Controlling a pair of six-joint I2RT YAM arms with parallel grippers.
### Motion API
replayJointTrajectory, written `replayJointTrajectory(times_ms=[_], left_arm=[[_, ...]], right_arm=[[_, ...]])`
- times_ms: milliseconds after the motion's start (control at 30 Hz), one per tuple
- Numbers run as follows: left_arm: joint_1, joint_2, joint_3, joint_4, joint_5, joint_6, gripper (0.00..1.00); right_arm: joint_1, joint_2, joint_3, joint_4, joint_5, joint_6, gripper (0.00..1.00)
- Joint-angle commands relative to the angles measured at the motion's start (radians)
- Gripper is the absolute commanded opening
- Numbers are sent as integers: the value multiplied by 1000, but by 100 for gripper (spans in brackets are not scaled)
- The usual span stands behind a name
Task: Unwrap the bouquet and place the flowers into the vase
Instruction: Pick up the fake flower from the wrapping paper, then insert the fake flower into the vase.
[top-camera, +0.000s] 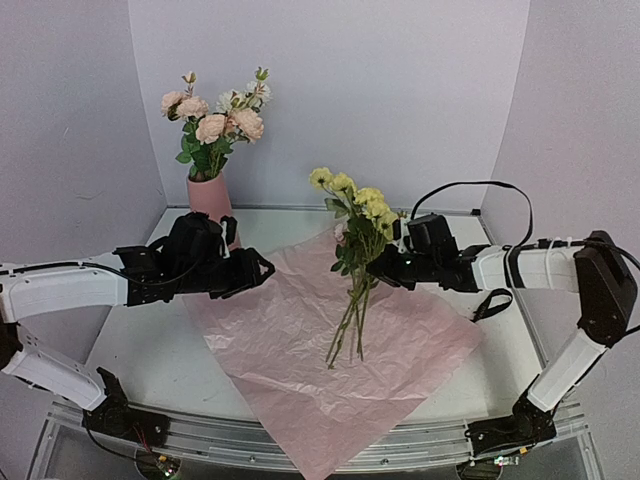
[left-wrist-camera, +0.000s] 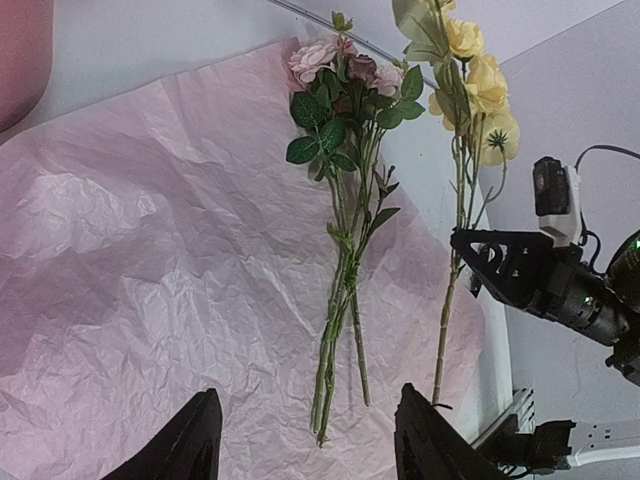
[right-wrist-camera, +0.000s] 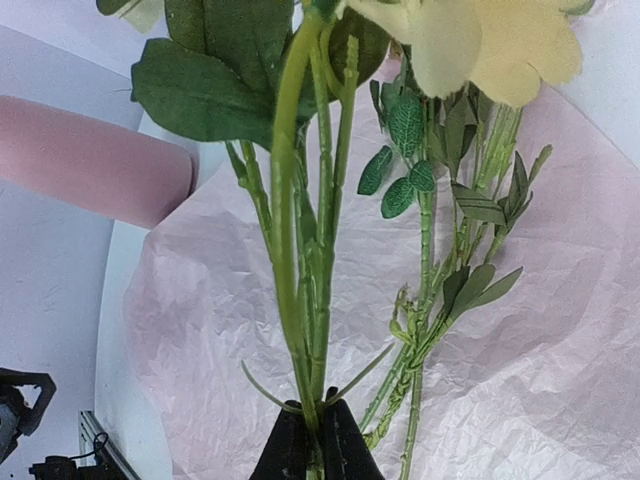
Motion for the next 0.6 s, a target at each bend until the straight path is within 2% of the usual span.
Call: replayJointTrajectory(times_ms=[0, 133, 333, 467, 567], left_arm=[[-5, -45, 21, 26, 37, -14, 61], [-72, -30, 66, 92, 139, 53, 62], [-261, 40, 160, 149, 24, 145, 67], [-320, 68, 183, 246, -17, 173, 79], [-332, 87, 214, 284, -34, 191, 83]], right_arm=[[-1, -111, -2, -5, -15, -74, 6], [-1, -174, -10, 18, -73, -115, 6], [0, -275, -82, 201, -267, -120, 6], [5, -328, -117, 280, -362, -108, 6], [18, -367, -133, 302, -411, -121, 6]])
